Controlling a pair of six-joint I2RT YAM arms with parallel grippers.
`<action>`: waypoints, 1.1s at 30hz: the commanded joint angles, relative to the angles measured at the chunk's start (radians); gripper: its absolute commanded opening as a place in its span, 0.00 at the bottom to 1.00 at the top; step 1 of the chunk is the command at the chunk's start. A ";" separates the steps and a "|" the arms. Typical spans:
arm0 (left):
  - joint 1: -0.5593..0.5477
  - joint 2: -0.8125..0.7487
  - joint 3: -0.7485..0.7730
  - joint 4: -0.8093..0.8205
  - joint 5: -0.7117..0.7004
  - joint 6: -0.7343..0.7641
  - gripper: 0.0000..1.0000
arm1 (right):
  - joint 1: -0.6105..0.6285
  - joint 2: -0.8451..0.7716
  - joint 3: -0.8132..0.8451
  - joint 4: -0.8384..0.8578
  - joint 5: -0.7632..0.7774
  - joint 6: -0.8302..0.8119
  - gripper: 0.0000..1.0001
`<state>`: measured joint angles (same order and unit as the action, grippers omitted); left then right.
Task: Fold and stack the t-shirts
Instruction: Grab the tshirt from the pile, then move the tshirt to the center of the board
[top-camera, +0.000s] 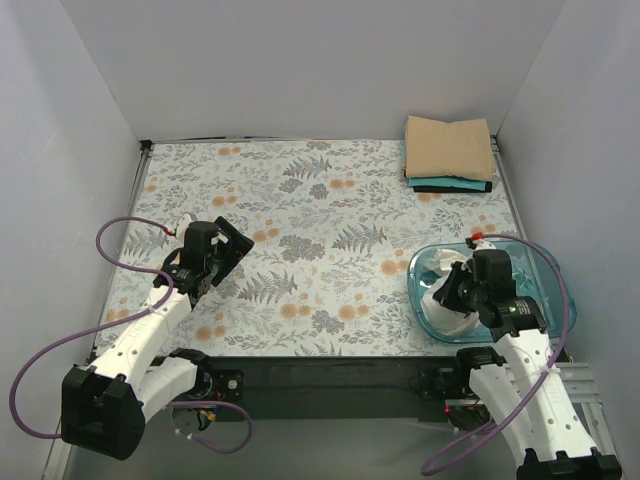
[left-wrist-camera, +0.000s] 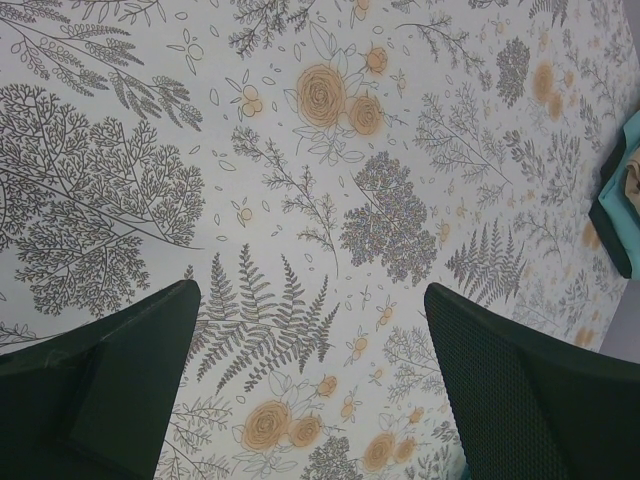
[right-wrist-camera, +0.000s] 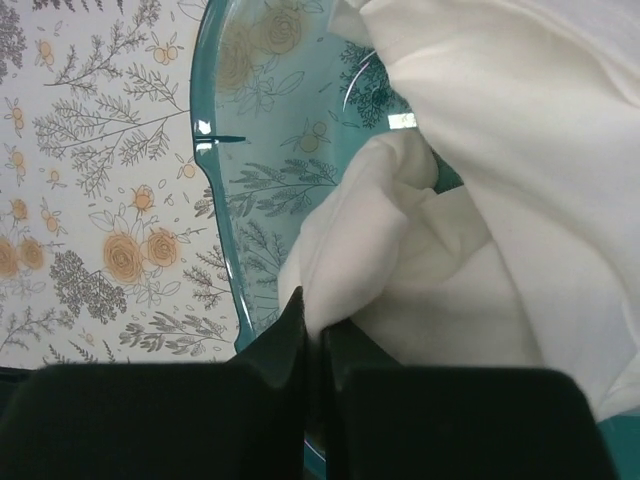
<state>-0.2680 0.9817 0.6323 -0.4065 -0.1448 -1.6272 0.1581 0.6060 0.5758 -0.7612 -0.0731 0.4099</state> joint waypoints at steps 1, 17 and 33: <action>-0.004 -0.017 -0.002 0.012 0.007 0.009 0.95 | 0.000 -0.034 0.082 0.045 0.019 -0.020 0.01; -0.004 -0.011 -0.020 0.034 0.022 0.012 0.95 | 0.000 -0.069 0.504 0.254 0.315 -0.008 0.01; -0.004 -0.060 -0.039 0.040 0.060 0.006 0.95 | 0.000 0.449 0.945 0.750 -0.226 0.039 0.01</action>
<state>-0.2680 0.9565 0.6102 -0.3801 -0.0906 -1.6268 0.1581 0.9329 1.3327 -0.2317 -0.0303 0.3939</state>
